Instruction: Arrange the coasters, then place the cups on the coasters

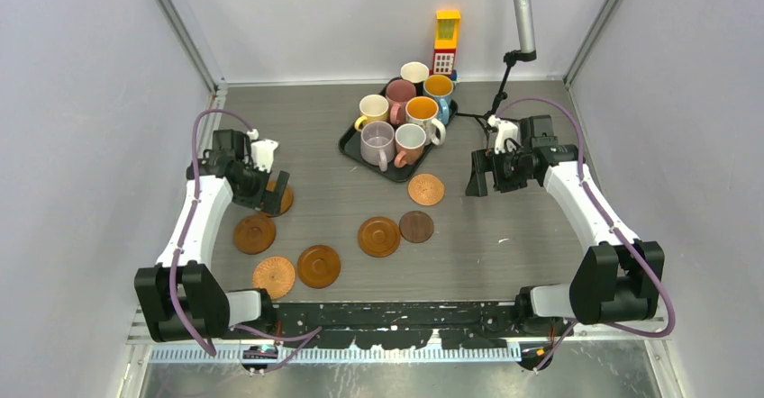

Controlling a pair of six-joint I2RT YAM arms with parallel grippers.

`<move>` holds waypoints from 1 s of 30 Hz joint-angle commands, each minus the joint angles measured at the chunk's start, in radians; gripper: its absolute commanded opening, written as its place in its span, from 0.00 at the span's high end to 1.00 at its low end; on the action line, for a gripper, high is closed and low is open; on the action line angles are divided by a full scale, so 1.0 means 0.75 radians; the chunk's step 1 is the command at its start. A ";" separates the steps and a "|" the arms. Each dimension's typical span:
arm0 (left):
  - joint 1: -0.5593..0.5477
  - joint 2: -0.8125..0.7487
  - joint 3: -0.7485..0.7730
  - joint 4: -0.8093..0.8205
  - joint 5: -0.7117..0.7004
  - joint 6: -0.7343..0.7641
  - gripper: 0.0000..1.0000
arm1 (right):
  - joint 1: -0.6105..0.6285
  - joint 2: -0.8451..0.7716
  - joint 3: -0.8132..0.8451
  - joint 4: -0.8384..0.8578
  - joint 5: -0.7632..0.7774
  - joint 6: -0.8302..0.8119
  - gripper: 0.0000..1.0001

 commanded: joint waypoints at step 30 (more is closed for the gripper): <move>0.006 0.645 0.278 0.266 -0.200 0.090 0.17 | -0.005 -0.025 0.028 -0.038 -0.138 -0.018 0.11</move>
